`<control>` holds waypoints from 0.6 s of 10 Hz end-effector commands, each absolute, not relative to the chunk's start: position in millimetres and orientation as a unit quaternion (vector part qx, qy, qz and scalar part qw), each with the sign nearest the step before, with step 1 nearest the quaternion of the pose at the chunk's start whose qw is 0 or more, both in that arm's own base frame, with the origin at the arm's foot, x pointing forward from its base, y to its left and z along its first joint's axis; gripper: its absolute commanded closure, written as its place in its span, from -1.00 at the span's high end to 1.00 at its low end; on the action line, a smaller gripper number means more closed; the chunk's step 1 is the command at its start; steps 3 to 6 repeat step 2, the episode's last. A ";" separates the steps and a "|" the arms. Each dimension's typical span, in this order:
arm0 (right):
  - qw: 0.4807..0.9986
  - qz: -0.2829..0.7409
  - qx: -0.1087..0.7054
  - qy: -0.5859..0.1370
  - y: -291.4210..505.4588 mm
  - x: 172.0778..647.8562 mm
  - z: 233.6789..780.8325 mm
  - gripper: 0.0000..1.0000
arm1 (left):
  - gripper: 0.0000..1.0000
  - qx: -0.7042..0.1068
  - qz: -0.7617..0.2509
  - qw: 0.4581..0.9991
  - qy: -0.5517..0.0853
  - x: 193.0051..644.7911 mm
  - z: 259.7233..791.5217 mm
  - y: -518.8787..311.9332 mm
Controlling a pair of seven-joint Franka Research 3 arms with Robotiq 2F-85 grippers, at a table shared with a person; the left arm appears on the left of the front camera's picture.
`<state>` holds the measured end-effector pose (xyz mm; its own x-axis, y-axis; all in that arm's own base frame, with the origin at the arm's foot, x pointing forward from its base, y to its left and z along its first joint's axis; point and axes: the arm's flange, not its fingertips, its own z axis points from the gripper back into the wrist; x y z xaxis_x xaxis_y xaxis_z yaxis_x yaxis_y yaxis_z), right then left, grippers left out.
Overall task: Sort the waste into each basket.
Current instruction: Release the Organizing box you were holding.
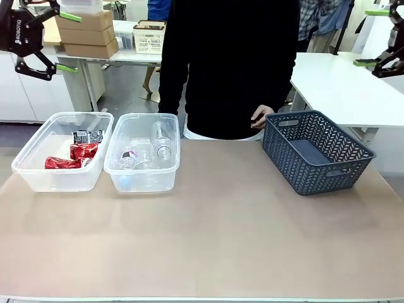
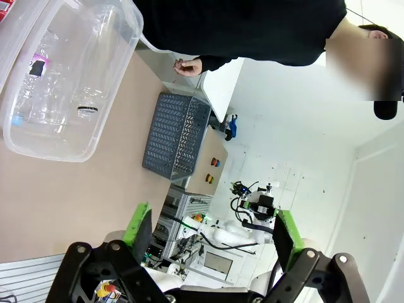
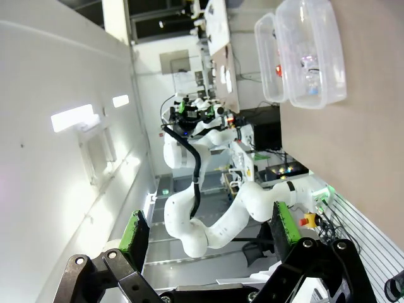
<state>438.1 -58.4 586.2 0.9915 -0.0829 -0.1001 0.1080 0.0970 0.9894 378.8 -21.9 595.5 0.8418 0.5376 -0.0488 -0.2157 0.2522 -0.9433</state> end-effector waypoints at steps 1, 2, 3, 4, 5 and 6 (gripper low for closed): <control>0.743 -0.053 0.667 0.008 -59.7 435.8 585.3 1.00 | 1.00 -0.565 0.232 0.778 -0.149 379.2 594.3 -22.2; 0.743 -0.053 0.667 0.008 -59.7 435.8 585.3 1.00 | 1.00 -0.565 0.232 0.778 -0.149 379.2 594.3 -22.2; 0.743 -0.053 0.667 0.008 -59.7 435.8 585.3 1.00 | 1.00 -0.565 0.232 0.778 -0.149 379.2 594.3 -22.2; 0.743 -0.053 0.667 0.008 -59.7 435.8 585.3 1.00 | 1.00 -0.565 0.232 0.778 -0.149 379.2 594.3 -22.2; 0.743 -0.053 0.667 0.008 -59.7 435.8 585.3 1.00 | 1.00 -0.565 0.232 0.778 -0.149 379.2 594.3 -22.2; 0.743 -0.053 0.667 0.008 -59.7 435.8 585.3 1.00 | 1.00 -0.565 0.232 0.778 -0.149 379.2 594.3 -22.2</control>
